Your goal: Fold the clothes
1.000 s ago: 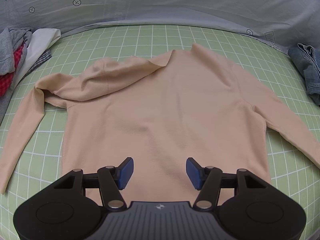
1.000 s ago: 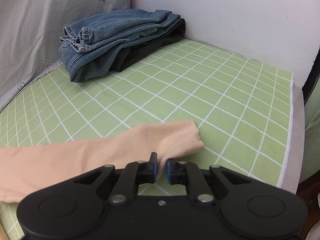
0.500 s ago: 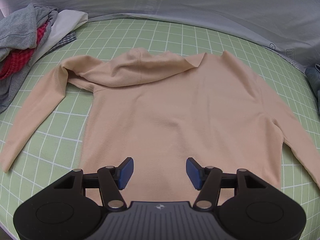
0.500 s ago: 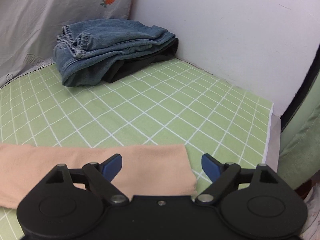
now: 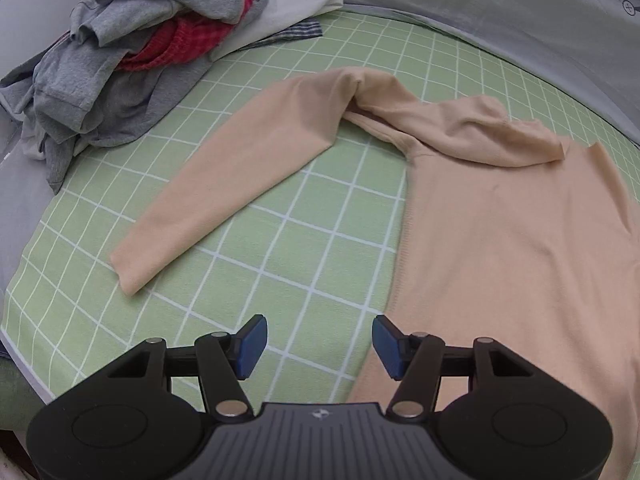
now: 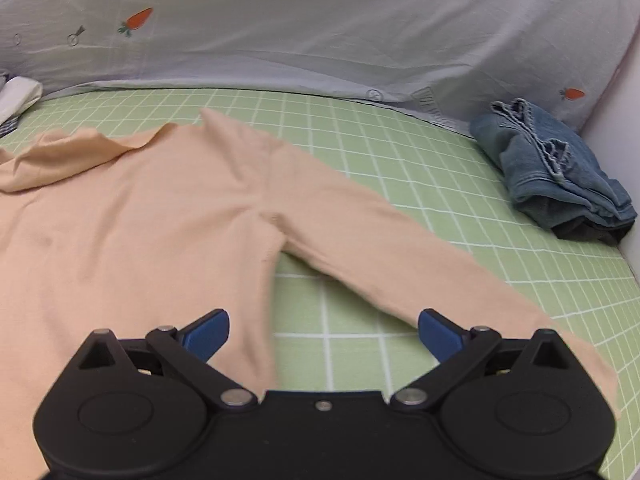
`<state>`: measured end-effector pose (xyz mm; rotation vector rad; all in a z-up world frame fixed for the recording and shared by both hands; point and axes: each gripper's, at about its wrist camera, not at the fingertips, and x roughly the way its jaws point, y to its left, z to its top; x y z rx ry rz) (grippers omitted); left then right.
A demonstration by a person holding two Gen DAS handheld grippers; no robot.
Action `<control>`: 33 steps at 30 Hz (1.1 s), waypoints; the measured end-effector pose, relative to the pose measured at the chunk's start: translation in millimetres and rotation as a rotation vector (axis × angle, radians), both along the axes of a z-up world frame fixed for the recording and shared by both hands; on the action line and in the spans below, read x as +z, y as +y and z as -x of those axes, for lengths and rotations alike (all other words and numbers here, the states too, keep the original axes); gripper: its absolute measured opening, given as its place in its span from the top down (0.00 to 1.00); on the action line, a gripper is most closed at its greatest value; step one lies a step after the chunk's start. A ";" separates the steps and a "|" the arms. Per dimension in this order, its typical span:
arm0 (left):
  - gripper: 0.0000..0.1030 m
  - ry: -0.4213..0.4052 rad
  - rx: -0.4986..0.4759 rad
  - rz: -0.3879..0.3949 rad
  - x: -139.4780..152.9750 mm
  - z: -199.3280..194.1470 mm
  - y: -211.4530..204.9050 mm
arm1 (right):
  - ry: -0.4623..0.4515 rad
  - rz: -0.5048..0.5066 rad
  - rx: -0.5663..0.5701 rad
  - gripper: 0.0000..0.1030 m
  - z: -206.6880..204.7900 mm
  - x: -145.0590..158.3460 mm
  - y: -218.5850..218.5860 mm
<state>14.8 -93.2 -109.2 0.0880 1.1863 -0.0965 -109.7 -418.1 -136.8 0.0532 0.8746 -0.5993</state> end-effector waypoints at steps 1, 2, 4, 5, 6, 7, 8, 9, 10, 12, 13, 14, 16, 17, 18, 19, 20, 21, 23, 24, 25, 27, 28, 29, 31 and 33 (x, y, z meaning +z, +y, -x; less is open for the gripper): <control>0.42 0.000 0.011 -0.002 -0.8 -3.0 12.0 | 0.009 -0.002 0.018 0.01 -5.0 -1.7 13.0; 0.42 -0.001 0.013 -0.007 -1.5 -6.5 22.0 | 0.019 -0.005 0.033 0.01 -9.7 -3.5 25.7; 0.42 -0.006 0.005 -0.023 -3.3 -15.0 39.9 | 0.034 -0.016 0.039 0.01 -17.7 -6.9 48.2; 0.42 -0.008 -0.002 -0.030 -4.3 -19.4 48.4 | 0.037 -0.027 0.023 0.01 -20.5 -8.4 57.2; 0.42 -0.010 -0.011 -0.035 -5.6 -24.1 56.2 | 0.039 -0.039 0.000 0.01 -23.5 -9.6 63.5; 0.42 -0.010 -0.022 -0.040 -7.1 -29.0 62.8 | 0.041 -0.048 -0.024 0.01 -26.3 -10.7 68.1; 0.42 -0.009 -0.032 -0.045 -8.8 -33.8 69.0 | 0.035 -0.052 -0.055 0.01 -28.8 -11.6 72.2; 0.42 -0.007 -0.049 -0.047 -11.3 -39.1 75.2 | 0.026 -0.052 -0.091 0.01 -30.9 -12.4 76.4; 0.42 -0.006 -0.069 -0.047 -14.1 -44.5 81.3 | 0.017 -0.051 -0.123 0.00 -32.0 -13.3 79.8; 0.42 0.003 -0.106 -0.039 -20.6 -52.0 88.7 | -0.001 -0.050 -0.184 0.00 -33.6 -15.4 85.9; 0.43 0.010 -0.123 -0.030 -24.1 -54.6 91.3 | -0.017 -0.052 -0.220 0.00 -32.9 -16.7 88.8; 0.43 0.017 -0.138 -0.020 -27.5 -56.1 92.3 | -0.034 -0.055 -0.256 0.00 -31.6 -18.1 91.6; 0.45 0.018 -0.166 -0.006 -32.1 -57.6 92.5 | -0.066 -0.065 -0.309 0.00 -28.1 -20.2 93.8; 0.47 0.006 -0.177 -0.009 -32.6 -57.2 91.8 | -0.080 -0.071 -0.326 0.00 -26.1 -21.0 94.3; 0.58 -0.006 -0.195 -0.015 -32.0 -56.3 90.2 | -0.095 -0.078 -0.341 0.00 -23.7 -22.0 94.9; 0.77 -0.019 -0.215 -0.022 -31.0 -55.1 88.4 | -0.116 -0.079 -0.347 0.00 -21.3 -23.9 95.4; 0.88 -0.025 -0.231 -0.018 -30.1 -54.6 87.9 | -0.139 -0.078 -0.350 0.00 -19.0 -26.1 95.9; 0.94 -0.020 -0.244 0.008 -29.0 -54.8 88.8 | -0.163 -0.078 -0.354 0.00 -16.6 -28.2 96.3; 0.95 -0.009 -0.248 0.076 -27.0 -53.8 91.0 | -0.216 -0.053 -0.346 0.00 -12.7 -33.7 98.7; 0.95 -0.008 -0.245 0.101 -25.9 -53.1 91.6 | -0.227 -0.044 -0.340 0.00 -12.4 -34.2 98.6; 0.95 -0.011 -0.248 0.109 -24.5 -51.3 91.4 | -0.232 -0.042 -0.338 0.00 -12.4 -33.9 97.7; 0.95 -0.026 -0.260 0.122 -19.4 -46.6 90.9 | -0.238 -0.040 -0.335 0.00 -12.7 -32.9 96.6; 0.95 -0.034 -0.266 0.130 -16.6 -44.2 90.8 | -0.238 -0.041 -0.335 0.00 -12.9 -32.5 96.8; 0.95 -0.043 -0.272 0.137 -13.8 -41.8 90.6 | -0.239 -0.041 -0.335 0.00 -12.8 -32.4 96.8; 0.95 -0.050 -0.272 0.170 -7.7 -37.5 92.9 | -0.240 -0.042 -0.335 0.00 -12.4 -32.1 96.9; 0.95 -0.057 -0.274 0.214 -1.7 -31.6 95.2 | -0.240 -0.043 -0.334 0.00 -11.9 -32.8 96.2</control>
